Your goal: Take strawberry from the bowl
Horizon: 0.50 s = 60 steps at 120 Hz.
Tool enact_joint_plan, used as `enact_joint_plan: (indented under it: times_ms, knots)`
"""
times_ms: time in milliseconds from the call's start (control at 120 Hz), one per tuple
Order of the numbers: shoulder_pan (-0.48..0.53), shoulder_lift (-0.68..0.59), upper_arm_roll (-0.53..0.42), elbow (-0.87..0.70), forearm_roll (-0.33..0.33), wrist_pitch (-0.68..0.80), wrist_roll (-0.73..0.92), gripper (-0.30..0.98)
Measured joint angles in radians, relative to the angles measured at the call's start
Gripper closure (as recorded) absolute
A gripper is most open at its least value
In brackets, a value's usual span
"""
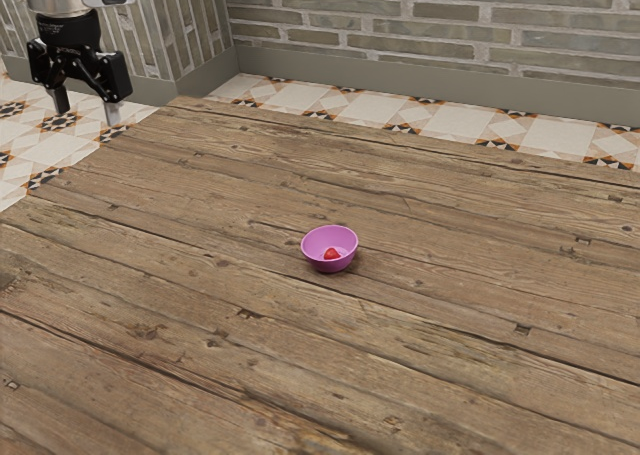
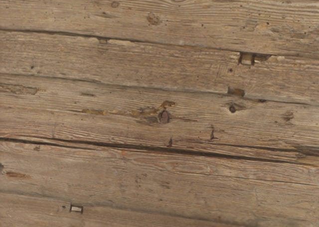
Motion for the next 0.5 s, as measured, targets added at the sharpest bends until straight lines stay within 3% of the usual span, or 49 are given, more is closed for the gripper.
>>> enact_joint_plan:
  times_ms: [142, 208, 275, 500]
  knots:
    - [0.0, 0.0, -0.002, 0.01, 0.0, -0.003, 0.001, 0.0]
    - [-0.001, 0.008, -0.023, 0.234, 0.011, -0.048, 0.001, 0.0]
    - [-0.047, 0.01, -0.04, 0.324, 0.021, -0.087, 0.001, 0.0]
    - [-0.092, 0.012, -0.064, 0.352, 0.026, -0.154, 0.001, 0.0]
